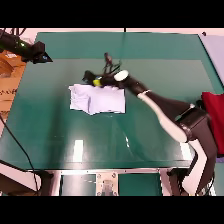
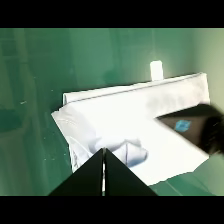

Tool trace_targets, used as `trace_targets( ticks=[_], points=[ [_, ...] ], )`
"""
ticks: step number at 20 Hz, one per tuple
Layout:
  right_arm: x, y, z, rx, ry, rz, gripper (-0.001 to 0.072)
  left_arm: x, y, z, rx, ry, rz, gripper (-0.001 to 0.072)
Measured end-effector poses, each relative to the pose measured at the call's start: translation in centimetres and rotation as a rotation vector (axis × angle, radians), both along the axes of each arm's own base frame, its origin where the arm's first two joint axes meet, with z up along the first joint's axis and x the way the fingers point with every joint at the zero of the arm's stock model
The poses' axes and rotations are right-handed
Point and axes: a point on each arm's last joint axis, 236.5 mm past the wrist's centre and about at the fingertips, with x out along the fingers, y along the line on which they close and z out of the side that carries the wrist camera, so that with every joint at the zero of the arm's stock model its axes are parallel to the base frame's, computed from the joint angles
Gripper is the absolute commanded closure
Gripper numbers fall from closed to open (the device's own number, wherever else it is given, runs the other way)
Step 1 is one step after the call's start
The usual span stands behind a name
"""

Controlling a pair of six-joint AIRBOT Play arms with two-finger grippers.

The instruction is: Fold the shirts.

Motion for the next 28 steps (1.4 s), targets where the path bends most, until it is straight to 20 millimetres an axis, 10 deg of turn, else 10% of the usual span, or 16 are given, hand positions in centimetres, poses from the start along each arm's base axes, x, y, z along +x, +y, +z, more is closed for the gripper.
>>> trace_targets(
  ticks=[5, 6, 7, 10, 17, 18, 19, 20, 25, 28],
  points=[
    [0.7, -14.7, -0.7, -0.216, 0.055, 0.018, 0.0697, 0.0, 0.3, -0.3, 0.008, -0.004, -0.005, 0.0685],
    [0.1, -17.6, -1.7, -0.270, 0.086, 0.006, 0.0563, 0.0, 0.2, -0.3, 0.009, -0.004, -0.008, 0.0685],
    [-0.8, -20.2, -2.9, -0.317, 0.125, -0.012, 0.0142, 0.0, 0.4, -0.4, 0.013, -0.004, -0.006, 0.0685],
    [-4.3, -24.4, -7.2, -0.395, 0.254, -0.022, 0.0061, 0.0, 0.7, -0.6, 0.028, -0.002, -0.003, 0.0685],
    [-7.7, -17.6, -11.5, -0.278, 0.318, 0.062, 0.0065, -0.1, 2.4, -1.5, 0.107, 0.012, 0.018, 0.0685],
    [-7.7, -16.4, -11.5, -0.264, 0.307, 0.071, 0.0277, -0.1, 3.0, -1.7, 0.129, 0.016, 0.025, 0.0685],
    [-7.5, -15.2, -11.5, -0.258, 0.289, 0.077, 0.0708, -0.1, 3.4, -2.0, 0.151, 0.019, 0.031, 0.0685],
    [-7.2, -14.4, -11.4, -0.256, 0.270, 0.087, 0.0697, -0.1, 4.0, -2.2, 0.177, 0.024, 0.037, 0.0685],
    [-3.9, -11.9, -3.3, -0.147, 0.114, 0.112, 0.0699, -0.5, 5.5, -2.9, 0.242, 0.047, 0.051, 0.0685],
    [-1.0, -15.6, 4.5, -0.120, -0.011, 0.040, 0.0699, -0.7, 5.7, -3.0, 0.254, 0.056, 0.051, 0.0685]
  ],
)
